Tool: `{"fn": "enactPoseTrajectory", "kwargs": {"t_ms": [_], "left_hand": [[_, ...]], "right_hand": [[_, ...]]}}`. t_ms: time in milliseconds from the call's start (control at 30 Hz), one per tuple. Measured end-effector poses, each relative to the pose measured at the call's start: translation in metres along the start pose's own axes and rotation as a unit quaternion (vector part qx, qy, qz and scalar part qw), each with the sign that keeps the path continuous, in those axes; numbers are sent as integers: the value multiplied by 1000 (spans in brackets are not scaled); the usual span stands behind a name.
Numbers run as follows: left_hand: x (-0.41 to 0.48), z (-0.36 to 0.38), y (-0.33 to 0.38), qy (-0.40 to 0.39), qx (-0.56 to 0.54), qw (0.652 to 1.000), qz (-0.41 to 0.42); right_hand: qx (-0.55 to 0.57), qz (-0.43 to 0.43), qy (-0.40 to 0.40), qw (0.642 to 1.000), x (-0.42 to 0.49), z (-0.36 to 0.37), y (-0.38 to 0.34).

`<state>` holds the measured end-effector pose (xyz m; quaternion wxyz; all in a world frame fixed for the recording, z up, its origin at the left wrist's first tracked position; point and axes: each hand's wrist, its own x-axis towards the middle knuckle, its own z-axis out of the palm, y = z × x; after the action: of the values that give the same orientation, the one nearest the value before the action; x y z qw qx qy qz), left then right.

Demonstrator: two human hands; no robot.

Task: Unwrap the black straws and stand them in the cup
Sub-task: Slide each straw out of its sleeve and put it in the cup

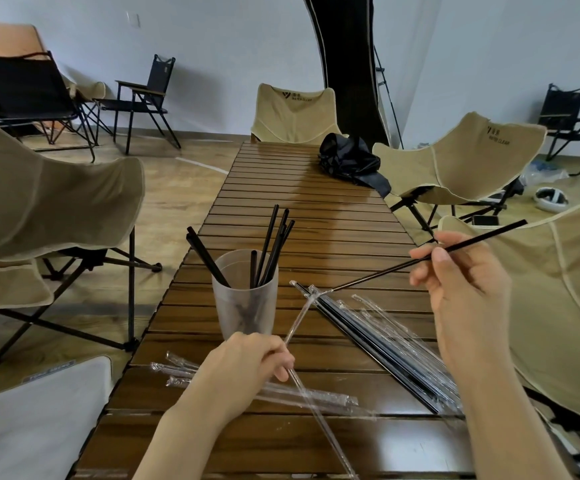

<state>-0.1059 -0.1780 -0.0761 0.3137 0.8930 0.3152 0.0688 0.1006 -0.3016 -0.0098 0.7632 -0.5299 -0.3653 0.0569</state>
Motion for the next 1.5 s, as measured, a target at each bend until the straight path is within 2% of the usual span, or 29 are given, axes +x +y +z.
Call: {"fn": "enactPoseTrajectory", "kwargs": {"t_ms": [133, 333, 433, 533, 767, 867, 967, 1033, 1167, 1367, 1433, 1500], "left_hand": [[1, 0, 0, -2, 63, 998, -5], [5, -4, 0, -62, 107, 992, -31], [6, -1, 1, -60, 112, 991, -35], [2, 7, 2, -9, 115, 993, -24], [1, 12, -1, 18, 87, 996, -7], [-2, 12, 0, 37, 86, 995, 14], [-3, 8, 1, 48, 92, 994, 22], [-4, 7, 0, 53, 94, 994, 19], [-4, 5, -1, 46, 94, 994, 11], [-4, -1, 1, 24, 108, 994, -3], [-4, -3, 2, 23, 110, 994, -11], [-5, -4, 3, 25, 113, 993, -15]], "right_hand": [[-31, -12, 4, 999, -1, 1, -2], [-15, -19, 39, 999, 0, -3, -11], [-23, -27, 11, 999, -1, 3, -13], [-24, -49, -25, 998, -4, 18, -19], [-33, -161, -98, 982, -22, 66, -46], [-109, -127, -155, 974, -34, 84, -41], [-228, -58, -234, 944, -50, 97, -25], [-234, -9, -260, 937, -56, 103, -19], [-213, -30, -244, 945, -56, 113, -16], [-209, -45, -155, 965, -54, 108, -13], [-239, -48, -145, 959, -51, 101, -8], [-315, -50, -154, 935, -46, 91, 2]]}}
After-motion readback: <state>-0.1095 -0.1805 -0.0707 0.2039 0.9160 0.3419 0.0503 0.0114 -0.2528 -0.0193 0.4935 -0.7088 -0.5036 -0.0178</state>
